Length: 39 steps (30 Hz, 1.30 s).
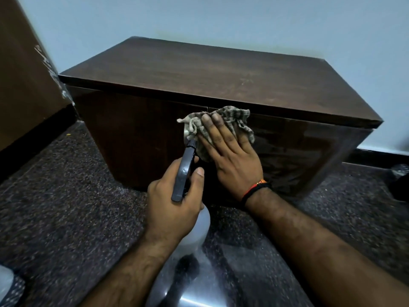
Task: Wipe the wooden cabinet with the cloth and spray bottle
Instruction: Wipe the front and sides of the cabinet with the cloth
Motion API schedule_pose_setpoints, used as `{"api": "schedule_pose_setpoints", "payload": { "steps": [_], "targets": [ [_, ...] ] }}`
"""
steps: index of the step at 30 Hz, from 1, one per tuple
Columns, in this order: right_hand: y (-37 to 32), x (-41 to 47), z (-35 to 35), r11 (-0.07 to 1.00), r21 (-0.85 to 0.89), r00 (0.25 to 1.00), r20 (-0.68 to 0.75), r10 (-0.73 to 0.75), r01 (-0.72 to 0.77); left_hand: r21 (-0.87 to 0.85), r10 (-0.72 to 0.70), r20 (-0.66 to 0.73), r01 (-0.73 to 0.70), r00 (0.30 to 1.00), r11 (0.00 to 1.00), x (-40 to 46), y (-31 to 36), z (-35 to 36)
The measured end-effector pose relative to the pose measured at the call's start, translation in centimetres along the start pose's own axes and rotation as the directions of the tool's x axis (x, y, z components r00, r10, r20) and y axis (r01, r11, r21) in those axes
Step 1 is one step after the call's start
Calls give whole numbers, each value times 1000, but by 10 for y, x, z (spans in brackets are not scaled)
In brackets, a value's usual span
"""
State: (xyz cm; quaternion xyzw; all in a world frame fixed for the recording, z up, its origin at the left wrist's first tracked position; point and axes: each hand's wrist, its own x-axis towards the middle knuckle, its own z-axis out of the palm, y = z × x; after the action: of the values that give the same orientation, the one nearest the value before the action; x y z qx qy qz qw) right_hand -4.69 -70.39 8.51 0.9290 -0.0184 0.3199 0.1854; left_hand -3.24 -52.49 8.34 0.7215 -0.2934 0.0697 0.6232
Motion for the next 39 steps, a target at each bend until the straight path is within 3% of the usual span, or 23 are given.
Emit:
{"api": "schedule_pose_setpoints", "payload": {
  "steps": [8,15,18,22,26,29,34,39],
  "targets": [
    [17,-13,2,999,22,998,-49,37,-36,9,18,58,-19,998,1000,-6,12,18],
    [94,-77,0,972,-131,976,-125,177,-193,-55,-1,87,6,996,998,-16,27,43],
    [122,-106,0,923,-175,934,-170,315,-343,-74,-4,106,12,994,997,-23,28,56],
    [126,-116,3,844,-161,859,-128,496,-511,-83,1,122,9,992,997,-29,27,68],
    [107,-101,9,803,-115,811,-97,577,-585,-83,-15,122,25,992,996,-30,22,69],
    [94,-88,16,858,-87,857,-164,489,-506,-84,-14,115,24,993,996,-27,18,62],
    [65,-45,30,978,-97,969,-188,163,-183,-64,-18,84,23,996,998,-19,6,42],
    [49,-29,46,969,-172,969,-204,139,-175,-46,-21,76,25,997,999,-17,-9,27]
  ]
}}
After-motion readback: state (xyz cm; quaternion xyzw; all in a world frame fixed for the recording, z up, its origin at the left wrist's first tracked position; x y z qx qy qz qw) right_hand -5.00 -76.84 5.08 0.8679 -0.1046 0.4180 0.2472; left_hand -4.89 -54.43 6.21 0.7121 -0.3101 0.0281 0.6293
